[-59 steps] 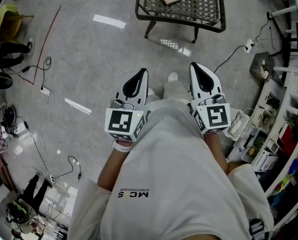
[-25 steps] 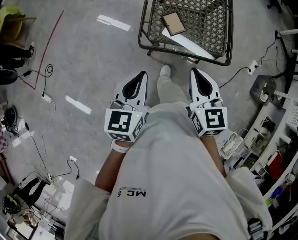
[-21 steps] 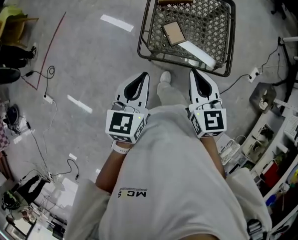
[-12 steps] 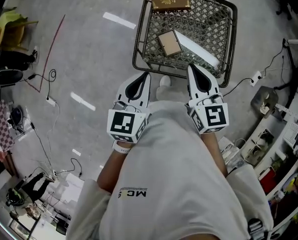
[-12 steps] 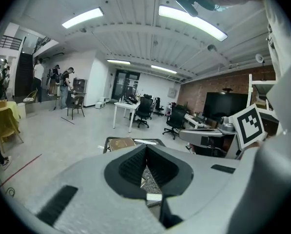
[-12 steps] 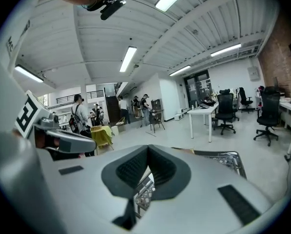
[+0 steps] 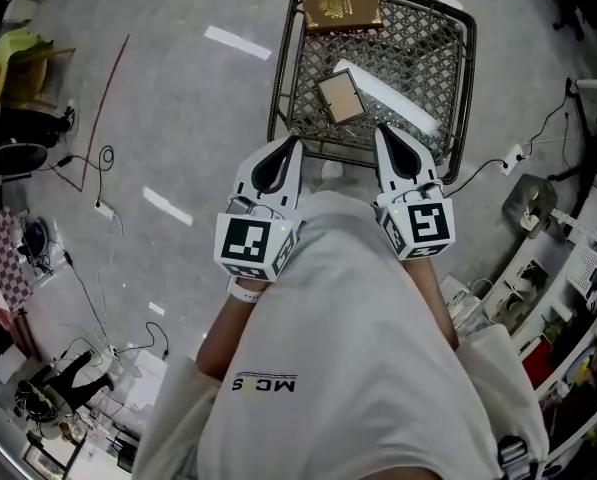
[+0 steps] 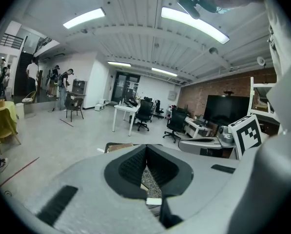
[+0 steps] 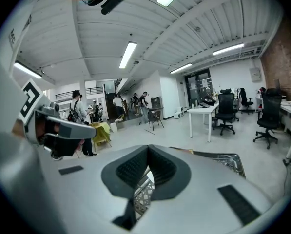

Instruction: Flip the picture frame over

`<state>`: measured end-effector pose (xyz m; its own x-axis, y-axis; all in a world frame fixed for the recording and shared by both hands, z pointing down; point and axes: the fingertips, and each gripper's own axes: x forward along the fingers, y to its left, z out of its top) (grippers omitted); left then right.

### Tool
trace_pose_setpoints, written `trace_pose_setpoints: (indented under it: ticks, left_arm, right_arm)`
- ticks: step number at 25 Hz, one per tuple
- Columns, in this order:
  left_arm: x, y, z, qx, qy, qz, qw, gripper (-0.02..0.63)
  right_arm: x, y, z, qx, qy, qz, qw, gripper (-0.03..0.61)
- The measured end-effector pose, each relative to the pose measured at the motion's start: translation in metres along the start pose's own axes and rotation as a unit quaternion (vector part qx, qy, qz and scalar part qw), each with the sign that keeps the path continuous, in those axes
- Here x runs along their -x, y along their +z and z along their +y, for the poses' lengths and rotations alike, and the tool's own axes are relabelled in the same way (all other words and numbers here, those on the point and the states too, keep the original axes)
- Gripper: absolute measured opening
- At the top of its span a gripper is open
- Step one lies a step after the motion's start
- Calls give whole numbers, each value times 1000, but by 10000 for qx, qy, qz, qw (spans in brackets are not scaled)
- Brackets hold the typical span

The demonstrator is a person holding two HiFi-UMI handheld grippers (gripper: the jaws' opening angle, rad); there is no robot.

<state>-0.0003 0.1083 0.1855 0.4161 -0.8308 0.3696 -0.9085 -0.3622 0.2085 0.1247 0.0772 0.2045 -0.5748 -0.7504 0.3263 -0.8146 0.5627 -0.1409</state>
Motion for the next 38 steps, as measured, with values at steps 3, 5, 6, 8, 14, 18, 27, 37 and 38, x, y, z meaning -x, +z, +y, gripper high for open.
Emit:
trace_pose_setpoints:
  ticks: [3,5,6,8,14,18,27,37,38]
  left_arm:
    - [-2,9,6,-50,-119,-1,9999,25]
    - [-4,15,8,-95,-210,-11,9997,25]
    - [-4,16,9,-103,-254,-2,9996,25]
    - [-6,13,11,-85,-324,44,9994,25]
    - [-16,0,23,81,-421,172,9989,25]
    - [-22,-7,31,114,-447,291,9985,25]
    - [-38,-22,55,193,-471,410,9979,25]
    - [-45,-43,74,149,-663,614,9958,25]
    - [-46,-44,75,150,-690,624,9956,25]
  right_arm:
    - [-4,1,5,36,-88,54,9999,17]
    - [-7,3,7,70,-130,71,9999,17]
    - [-8,3,9,82,-141,76,9998,17]
    - [-12,2,11,103,-143,96,9998,17]
    - [-29,-7,14,158,-180,250,9994,17]
    - [-44,-11,14,232,-150,365,9990,17]
    - [-78,-39,16,309,-34,658,9973,23]
    - [-110,-79,16,448,-204,999,9938,31]
    - [-113,-82,16,463,-209,1032,9934,32]
